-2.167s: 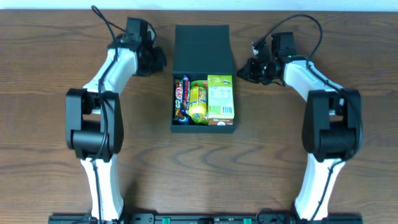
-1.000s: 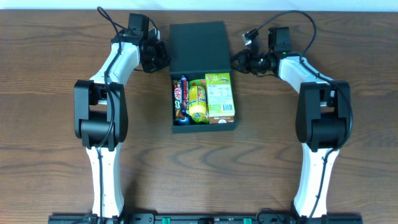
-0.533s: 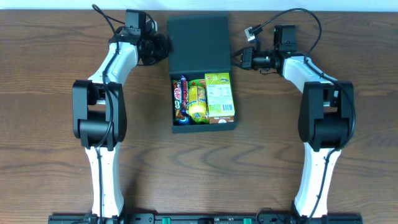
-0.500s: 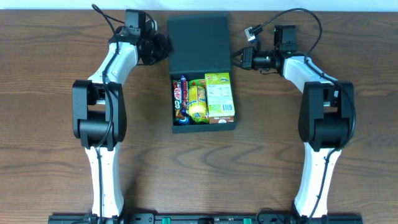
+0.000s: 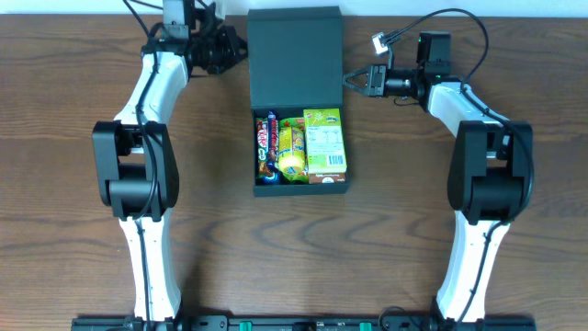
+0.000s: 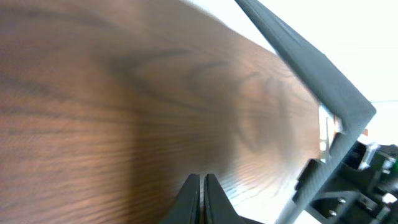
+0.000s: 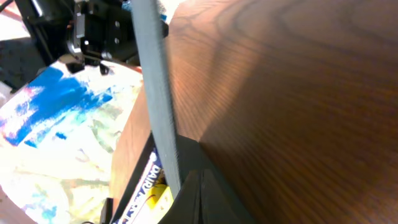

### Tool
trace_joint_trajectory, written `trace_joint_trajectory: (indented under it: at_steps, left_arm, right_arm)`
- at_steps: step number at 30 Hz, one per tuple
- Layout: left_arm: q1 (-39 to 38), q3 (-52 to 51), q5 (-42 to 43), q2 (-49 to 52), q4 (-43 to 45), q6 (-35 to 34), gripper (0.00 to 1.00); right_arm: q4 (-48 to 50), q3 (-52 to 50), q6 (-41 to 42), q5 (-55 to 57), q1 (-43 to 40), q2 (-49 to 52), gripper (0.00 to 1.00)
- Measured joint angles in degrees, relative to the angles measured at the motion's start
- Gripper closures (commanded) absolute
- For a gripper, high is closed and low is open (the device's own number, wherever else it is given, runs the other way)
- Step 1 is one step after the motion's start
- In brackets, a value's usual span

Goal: Pack container
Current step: 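Push the lid down with both grippers to close the box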

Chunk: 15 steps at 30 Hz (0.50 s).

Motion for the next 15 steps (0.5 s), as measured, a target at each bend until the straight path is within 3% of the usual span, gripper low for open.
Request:
trace_joint_trajectory:
  at_steps: [15]
  left_arm:
    - [-0.1, 2.8, 13.8, 0.0, -0.7, 5.8, 0.95]
  right_arm:
    - [3.0, 0.0, -0.9, -10.5, 0.0, -3.7, 0.99]
